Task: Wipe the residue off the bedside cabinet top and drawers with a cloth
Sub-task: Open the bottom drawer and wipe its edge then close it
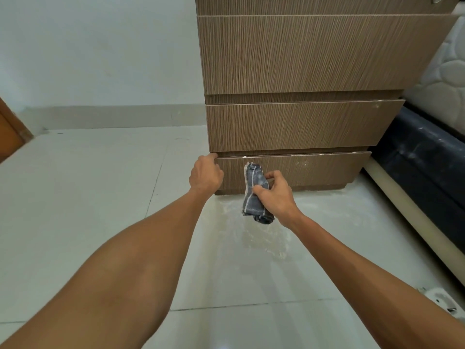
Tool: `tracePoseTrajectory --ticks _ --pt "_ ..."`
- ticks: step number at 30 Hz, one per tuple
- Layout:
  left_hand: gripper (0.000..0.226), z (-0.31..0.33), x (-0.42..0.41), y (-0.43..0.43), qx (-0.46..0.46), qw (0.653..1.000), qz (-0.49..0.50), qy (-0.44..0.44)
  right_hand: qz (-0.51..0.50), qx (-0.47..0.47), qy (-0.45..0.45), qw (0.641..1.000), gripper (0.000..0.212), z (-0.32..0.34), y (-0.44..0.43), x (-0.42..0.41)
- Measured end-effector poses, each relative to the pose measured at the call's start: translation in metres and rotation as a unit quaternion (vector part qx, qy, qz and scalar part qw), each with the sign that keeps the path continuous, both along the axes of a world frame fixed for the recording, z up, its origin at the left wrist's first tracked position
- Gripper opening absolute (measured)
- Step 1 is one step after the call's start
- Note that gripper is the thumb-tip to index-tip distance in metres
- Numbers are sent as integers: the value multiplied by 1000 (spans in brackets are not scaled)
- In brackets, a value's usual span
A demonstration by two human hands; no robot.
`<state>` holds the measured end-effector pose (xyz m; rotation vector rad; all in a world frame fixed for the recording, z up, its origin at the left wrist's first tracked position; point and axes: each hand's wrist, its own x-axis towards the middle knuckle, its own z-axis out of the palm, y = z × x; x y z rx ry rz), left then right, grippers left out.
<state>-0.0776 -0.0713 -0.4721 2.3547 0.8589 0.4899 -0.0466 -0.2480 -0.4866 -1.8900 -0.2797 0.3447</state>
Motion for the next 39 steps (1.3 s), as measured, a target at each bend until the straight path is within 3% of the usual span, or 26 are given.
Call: tracePoseTrajectory --ticks 6,11,15,20,26,33,39 --pt "39 5 -1 0 26 999 -13 38 0 -4 -51 999 35 11 4 -2" --pt "27 3 -5 -3 28 1000 10 7 -20 -10 -146 989 37 24 5 1" --pt "22 1 -9 -5 33 999 27 -6 -10 -86 -292 953 45 30 17 7" --pt "18 4 -10 -7 73 997 26 14 65 -242 -398 882 56 38 49 9" --pt "20 5 -7 -11 103 994 27 22 91 -376 -449 805 55 20 56 15" --pt "17 2 -1 -24 205 978 -10 32 92 -400 -445 796 53 20 22 41" --pt "21 3 15 -44 234 971 -47 33 74 -421 -441 789 52 15 -22 65"
